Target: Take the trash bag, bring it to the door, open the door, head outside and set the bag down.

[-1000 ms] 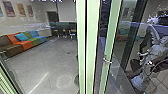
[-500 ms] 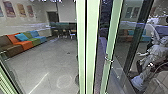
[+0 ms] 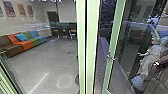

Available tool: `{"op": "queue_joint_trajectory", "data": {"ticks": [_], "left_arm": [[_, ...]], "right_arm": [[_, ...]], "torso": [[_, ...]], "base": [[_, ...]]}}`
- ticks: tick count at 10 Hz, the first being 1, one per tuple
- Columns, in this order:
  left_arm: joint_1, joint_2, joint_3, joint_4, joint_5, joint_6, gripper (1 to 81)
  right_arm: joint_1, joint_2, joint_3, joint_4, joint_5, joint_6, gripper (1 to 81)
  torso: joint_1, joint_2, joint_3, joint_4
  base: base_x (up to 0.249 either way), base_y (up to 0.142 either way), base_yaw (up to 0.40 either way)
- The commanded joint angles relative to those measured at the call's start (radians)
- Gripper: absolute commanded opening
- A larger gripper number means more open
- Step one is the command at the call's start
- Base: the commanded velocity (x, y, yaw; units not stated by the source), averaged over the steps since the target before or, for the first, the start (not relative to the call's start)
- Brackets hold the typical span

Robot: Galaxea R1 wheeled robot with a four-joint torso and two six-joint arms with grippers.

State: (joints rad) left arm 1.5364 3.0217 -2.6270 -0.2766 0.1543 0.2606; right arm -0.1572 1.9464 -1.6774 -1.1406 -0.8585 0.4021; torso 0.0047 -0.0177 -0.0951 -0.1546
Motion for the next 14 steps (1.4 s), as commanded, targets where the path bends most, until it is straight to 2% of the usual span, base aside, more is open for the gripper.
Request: {"op": "queue_joint_trajectory", "data": {"ticks": [1, 3, 4, 5, 6, 8, 9, 11, 14], "left_arm": [[-0.025, 0.007, 0.013, -0.009, 0.088, 0.005, 1.0], [-0.023, 0.007, 0.013, -0.009, 0.088, 0.005, 1.0], [-0.024, 0.008, 0.013, -0.009, 0.09, 0.005, 1.0], [-0.022, 0.005, 0.013, -0.009, 0.088, 0.005, 1.0], [-0.022, 0.004, 0.013, -0.009, 0.088, 0.005, 1.0], [-0.022, 0.007, 0.013, -0.007, 0.088, 0.005, 1.0], [-0.022, 0.007, 0.013, -0.007, 0.088, 0.005, 1.0], [-0.014, 0.004, 0.013, -0.007, 0.088, 0.006, 1.0], [-0.011, 0.005, 0.013, -0.006, 0.087, 0.008, 1.0]], "right_arm": [[0.158, -0.077, 0.004, -0.143, -0.172, -0.052, 81.1], [0.123, -0.102, 0.038, -0.146, -0.182, -0.051, 81.1], [0.106, -0.107, 0.038, -0.146, -0.182, -0.051, 81.1], [0.098, -0.116, 0.038, -0.145, -0.182, -0.051, 81.1], [0.095, -0.13, 0.041, -0.142, -0.182, -0.051, 81.1], [0.095, -0.134, 0.038, -0.114, -0.182, -0.048, 81.1], [0.093, -0.122, 0.032, -0.057, -0.182, -0.048, 81.1], [0.096, -0.077, -0.017, 0.12, -0.182, -0.037, 81.1], [0.035, 0.022, -0.221, 0.56, -0.156, -0.034, 81.1]], "torso": [[0.0, 0.0, 0.0, 0.0], [0.0, 0.0, 0.0, 0.0], [0.0, 0.0, 0.0, -0.031], [0.0, 0.0, 0.024, -0.07], [0.0, 0.0, 0.004, -0.014], [0.0, 0.0, 0.009, -0.05], [0.0, 0.0, 0.009, -0.055], [0.0, 0.0, 0.009, -0.054], [0.0, 0.0, 0.01, -0.054]], "base": [[0.0, 0.0, 0.0], [0.0, 0.0, 0.0], [0.0, 0.0, 0.0], [0.0, 0.0, 0.0], [0.0, 0.0, 0.0], [0.0, 0.0, 0.0], [0.0, 0.0, 0.0], [0.0, 0.0, 0.0], [0.0, 0.0, 0.0]]}}
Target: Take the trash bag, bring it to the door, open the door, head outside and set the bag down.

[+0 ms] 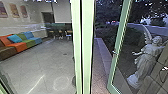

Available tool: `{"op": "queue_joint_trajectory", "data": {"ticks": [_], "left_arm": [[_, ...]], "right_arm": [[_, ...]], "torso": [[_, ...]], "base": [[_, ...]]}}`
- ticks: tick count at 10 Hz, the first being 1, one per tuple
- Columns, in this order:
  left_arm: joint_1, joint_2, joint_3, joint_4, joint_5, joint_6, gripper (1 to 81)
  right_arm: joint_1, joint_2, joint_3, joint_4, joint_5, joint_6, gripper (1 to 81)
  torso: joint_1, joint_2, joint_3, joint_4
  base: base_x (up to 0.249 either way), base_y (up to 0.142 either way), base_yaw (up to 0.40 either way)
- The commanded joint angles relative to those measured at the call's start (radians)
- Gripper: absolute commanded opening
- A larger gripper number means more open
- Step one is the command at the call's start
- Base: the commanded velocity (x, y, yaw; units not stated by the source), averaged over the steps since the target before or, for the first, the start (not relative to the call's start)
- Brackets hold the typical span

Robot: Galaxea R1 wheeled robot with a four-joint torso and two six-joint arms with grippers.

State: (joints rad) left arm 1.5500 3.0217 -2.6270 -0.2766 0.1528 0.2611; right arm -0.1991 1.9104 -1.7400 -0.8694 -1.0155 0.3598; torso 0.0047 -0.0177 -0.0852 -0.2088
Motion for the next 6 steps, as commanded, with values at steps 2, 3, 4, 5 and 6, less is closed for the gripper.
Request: {"op": "queue_joint_trajectory", "data": {"ticks": [2, 3, 4, 5, 6], "left_arm": [[-0.023, -0.001, 0.013, -0.004, 0.087, 0.007, 1.0], [-0.023, -0.003, 0.013, -0.004, 0.084, 0.007, 1.0], [-0.023, 0.0, 0.013, -0.001, 0.079, 0.009, 1.0], [-0.023, 0.0, 0.013, -0.001, 0.076, 0.01, 1.0], [-0.023, 0.0, 0.013, 0.002, 0.076, 0.012, 1.0]], "right_arm": [[0.005, 0.095, -0.213, 0.528, 0.017, -0.001, 81.1], [-0.054, 0.101, -0.191, 0.631, 0.032, -0.002, 81.1], [-0.122, 0.112, -0.17, 0.721, 0.064, -0.004, 81.1], [-0.205, 0.123, -0.134, 0.793, 0.094, -0.004, 81.1], [-0.278, 0.124, -0.101, 0.84, 0.145, -0.004, 81.1]], "torso": [[0.0, 0.0, 0.0, 0.0], [0.0, 0.0, 0.0, 0.0], [0.0, 0.0, 0.0, 0.0], [0.0, 0.0, 0.0, 0.0], [0.0, 0.0, 0.0, 0.0]], "base": [[0.0, 0.0, 0.0], [0.0, 0.0, 0.0], [0.0, 0.0, 0.0], [0.0, 0.0, 0.0], [0.0, 0.0, 0.0]]}}
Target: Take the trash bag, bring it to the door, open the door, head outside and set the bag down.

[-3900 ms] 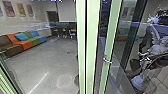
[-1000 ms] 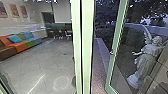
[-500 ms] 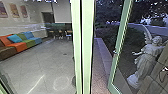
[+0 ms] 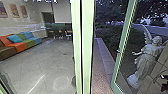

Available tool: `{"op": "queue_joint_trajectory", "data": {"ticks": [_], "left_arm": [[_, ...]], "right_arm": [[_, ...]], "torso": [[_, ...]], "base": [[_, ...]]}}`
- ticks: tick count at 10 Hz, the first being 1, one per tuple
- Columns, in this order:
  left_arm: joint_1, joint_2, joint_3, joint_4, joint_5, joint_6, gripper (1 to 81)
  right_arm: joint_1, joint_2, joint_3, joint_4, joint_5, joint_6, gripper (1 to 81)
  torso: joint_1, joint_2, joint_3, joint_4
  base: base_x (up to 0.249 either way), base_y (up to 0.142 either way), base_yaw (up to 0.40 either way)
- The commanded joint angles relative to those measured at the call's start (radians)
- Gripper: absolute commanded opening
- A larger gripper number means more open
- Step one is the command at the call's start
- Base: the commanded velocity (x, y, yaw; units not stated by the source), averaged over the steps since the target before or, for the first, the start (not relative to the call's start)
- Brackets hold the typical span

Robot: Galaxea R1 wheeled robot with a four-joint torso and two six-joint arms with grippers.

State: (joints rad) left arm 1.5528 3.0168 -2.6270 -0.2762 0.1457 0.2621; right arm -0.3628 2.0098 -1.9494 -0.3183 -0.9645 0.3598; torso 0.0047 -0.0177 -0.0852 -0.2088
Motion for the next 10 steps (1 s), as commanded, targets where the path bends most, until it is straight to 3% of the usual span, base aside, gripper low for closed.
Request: {"op": "queue_joint_trajectory", "data": {"ticks": [1, 3, 6, 10], "left_arm": [[-0.026, 0.004, 0.013, 0.002, 0.08, 0.012, 1.0], [-0.027, 0.002, 0.013, 0.003, 0.08, 0.014, 1.0], [-0.033, 0.002, 0.012, 0.003, 0.08, 0.016, 1.0], [-0.039, -0.001, 0.008, 0.005, 0.08, 0.016, 1.0]], "right_arm": [[-0.19, 0.028, 0.135, 0.317, 0.162, -0.007, 81.1], [-0.288, 0.051, 0.178, 0.344, 0.207, -0.009, 81.1], [-0.448, 0.039, 0.277, 0.332, 0.279, -0.041, 81.1], [-0.693, 0.123, 0.242, 0.3, 0.49, -0.08, 81.1]], "torso": [[0.0, 0.0, 0.0, 0.0], [0.0, 0.0, 0.0, 0.0], [0.0, 0.0, 0.0, 0.0], [0.0, 0.0, 0.0, 0.0]], "base": [[0.0, 0.0, 0.0], [0.0, 0.0, 0.0], [0.0, 0.0, 0.0], [0.0, 0.0, 0.0]]}}
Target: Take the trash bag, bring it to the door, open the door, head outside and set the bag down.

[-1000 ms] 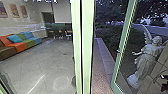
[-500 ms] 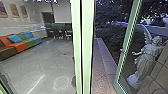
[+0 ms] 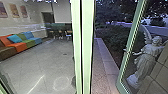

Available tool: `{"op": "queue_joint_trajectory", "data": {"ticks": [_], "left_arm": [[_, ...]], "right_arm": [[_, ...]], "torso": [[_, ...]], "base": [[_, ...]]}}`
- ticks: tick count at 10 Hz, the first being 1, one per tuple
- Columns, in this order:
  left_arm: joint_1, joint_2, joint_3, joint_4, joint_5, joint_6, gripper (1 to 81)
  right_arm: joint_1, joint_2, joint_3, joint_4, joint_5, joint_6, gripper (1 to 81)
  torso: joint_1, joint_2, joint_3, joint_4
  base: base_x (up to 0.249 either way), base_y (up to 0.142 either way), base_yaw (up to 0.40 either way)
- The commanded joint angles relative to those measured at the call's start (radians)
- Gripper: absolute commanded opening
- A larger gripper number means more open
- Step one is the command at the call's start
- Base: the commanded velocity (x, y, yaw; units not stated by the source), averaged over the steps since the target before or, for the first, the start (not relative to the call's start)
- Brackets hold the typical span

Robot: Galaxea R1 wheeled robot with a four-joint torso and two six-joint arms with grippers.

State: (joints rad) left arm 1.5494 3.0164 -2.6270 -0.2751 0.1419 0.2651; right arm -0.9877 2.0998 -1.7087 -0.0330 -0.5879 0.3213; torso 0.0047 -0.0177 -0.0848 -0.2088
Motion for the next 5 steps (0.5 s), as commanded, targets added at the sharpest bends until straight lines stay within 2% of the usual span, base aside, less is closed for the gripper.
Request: {"op": "queue_joint_trajectory", "data": {"ticks": [1, 2, 4, 5], "left_arm": [[-0.038, 0.0, 0.008, 0.004, 0.084, 0.013, 1.0], [-0.039, 0.0, 0.008, 0.004, 0.084, 0.013, 1.0], [-0.042, -0.003, 0.007, 0.004, 0.084, 0.013, 1.0], [-0.044, -0.006, 0.007, 0.004, 0.082, 0.013, 1.0]], "right_arm": [[-0.116, 0.066, -0.027, 0.015, 0.15, -0.074, 81.1], [-0.158, 0.114, -0.079, 0.013, 0.174, -0.099, 81.1], [-0.213, 0.214, -0.174, 0.016, 0.175, -0.139, 81.1], [-0.233, 0.273, -0.232, 0.022, 0.172, -0.139, 81.1]], "torso": [[0.0, 0.0, 0.0, 0.0], [0.0, 0.0, 0.0, 0.0], [0.0, 0.0, 0.0, 0.0], [0.0, 0.0, 0.0, 0.0]], "base": [[0.0, 0.0, 0.0], [0.0, 0.0, 0.0], [0.0, 0.0, 0.0], [0.0, 0.0, 0.0]]}}
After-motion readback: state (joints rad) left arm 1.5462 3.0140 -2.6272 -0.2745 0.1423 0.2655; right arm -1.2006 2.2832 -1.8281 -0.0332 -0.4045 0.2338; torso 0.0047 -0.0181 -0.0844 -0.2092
